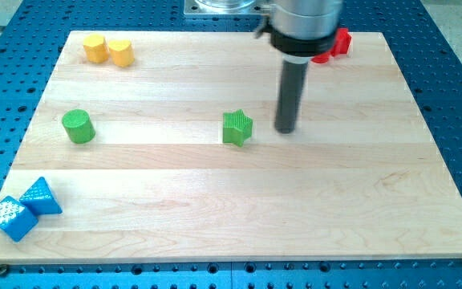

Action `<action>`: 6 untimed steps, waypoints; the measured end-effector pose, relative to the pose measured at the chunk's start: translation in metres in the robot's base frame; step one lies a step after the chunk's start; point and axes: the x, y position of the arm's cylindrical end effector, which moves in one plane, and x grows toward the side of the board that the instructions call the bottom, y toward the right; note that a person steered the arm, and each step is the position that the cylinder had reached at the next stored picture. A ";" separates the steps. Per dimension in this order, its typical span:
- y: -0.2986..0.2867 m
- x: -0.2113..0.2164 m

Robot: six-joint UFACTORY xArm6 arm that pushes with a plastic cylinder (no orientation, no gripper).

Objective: Move the green star right to the green circle

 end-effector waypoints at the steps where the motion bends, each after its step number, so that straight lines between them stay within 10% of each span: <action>1: -0.068 0.023; 6: -0.253 0.002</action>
